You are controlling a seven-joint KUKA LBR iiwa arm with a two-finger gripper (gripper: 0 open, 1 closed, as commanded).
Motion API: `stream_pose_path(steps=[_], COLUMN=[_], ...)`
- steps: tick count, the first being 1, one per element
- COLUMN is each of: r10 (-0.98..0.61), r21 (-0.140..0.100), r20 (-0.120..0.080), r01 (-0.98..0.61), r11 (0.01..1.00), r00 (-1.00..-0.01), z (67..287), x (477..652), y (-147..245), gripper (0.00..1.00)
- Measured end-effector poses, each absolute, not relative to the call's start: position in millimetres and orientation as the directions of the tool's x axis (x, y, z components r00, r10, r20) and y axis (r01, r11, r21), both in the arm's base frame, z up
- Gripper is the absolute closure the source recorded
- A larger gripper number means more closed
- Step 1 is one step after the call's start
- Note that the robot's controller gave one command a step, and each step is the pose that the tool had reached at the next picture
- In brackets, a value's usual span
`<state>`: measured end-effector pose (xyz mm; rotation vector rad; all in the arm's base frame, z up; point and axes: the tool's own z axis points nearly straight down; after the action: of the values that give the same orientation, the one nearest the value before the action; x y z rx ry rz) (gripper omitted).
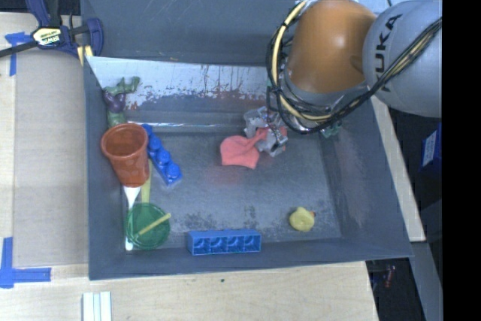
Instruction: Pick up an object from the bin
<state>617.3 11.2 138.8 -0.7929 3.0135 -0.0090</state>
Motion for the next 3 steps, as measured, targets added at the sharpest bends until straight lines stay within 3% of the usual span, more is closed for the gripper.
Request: stream_pose_path(steps=[1, 2, 3], r10=[-0.757, -0.812, -0.878], r21=[-0.025, -0.031, -0.031], r20=[-0.022, -0.026, -0.021], r01=[-0.756, -0.812, -0.877], r11=[0.654, 0.584, 0.479], r00=[-0.653, -0.583, -0.479], z=[122, 71, 138], x=[623.5, 567.2, 572.8], y=[-14, -42, -42], gripper=[1.0, 1.0, 1.0])
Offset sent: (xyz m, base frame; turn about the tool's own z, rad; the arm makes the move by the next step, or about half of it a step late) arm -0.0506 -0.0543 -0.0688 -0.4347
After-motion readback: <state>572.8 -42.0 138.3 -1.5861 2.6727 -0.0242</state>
